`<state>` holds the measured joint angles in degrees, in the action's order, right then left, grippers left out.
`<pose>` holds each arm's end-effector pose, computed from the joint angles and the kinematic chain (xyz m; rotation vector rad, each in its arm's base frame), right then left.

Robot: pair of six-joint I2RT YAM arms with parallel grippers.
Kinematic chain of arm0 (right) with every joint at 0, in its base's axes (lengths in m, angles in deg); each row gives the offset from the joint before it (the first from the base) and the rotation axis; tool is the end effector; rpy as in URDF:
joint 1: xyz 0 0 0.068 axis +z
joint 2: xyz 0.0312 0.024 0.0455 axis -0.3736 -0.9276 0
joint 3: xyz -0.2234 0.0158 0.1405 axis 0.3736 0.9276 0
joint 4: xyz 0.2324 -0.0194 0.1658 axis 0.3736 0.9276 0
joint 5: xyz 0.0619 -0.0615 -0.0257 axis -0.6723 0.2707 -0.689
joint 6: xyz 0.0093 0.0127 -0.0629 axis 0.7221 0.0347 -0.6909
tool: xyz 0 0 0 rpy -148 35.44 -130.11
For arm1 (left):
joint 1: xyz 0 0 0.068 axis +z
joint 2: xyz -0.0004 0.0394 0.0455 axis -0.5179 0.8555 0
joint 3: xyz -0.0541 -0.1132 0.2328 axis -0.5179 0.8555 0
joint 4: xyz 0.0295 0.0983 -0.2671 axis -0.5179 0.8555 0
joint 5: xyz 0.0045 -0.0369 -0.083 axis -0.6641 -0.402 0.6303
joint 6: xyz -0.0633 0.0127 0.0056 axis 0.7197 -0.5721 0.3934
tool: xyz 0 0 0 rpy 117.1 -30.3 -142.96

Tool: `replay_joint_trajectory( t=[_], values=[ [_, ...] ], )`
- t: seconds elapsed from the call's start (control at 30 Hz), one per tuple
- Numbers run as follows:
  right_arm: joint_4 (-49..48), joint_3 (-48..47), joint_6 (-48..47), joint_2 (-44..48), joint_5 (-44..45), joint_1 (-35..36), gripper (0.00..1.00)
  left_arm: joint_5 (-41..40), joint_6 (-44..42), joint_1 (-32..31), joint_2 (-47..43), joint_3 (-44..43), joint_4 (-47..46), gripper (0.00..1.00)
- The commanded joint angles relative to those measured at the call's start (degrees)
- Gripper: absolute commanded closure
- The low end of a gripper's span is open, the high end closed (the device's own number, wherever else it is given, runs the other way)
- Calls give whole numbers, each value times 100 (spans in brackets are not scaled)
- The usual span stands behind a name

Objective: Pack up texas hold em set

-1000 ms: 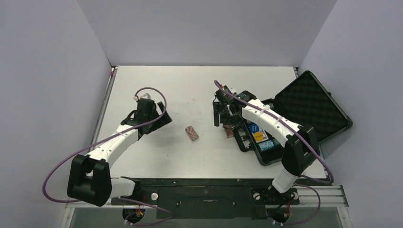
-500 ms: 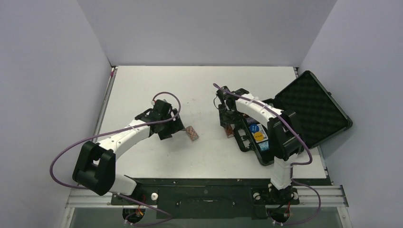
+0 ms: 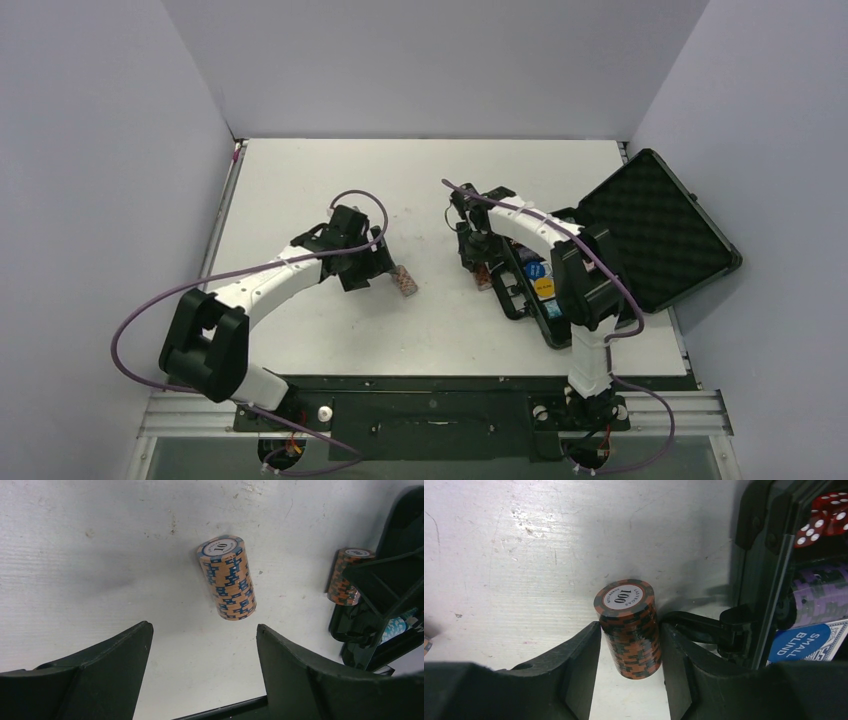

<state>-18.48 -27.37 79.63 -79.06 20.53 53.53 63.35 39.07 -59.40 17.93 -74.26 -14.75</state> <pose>0.3490 0.2116 0.1548 -0.1544 2.9538 0.0606 0.2826 -0.1554 0.1770 -0.4622 2.6525 -0.5517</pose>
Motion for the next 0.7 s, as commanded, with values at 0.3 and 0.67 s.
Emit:
replay_joint_trajectory(
  t=[0.3, 0.67],
  values=[
    [-251, 213, -82, -110, -43, 109, 60, 201, -187, -105, 458, -482, -51, 28],
    [-341, 353, 41, -151, -15, 297, 57, 366, -288, -115, 737, -556, -138, 28]
  ],
)
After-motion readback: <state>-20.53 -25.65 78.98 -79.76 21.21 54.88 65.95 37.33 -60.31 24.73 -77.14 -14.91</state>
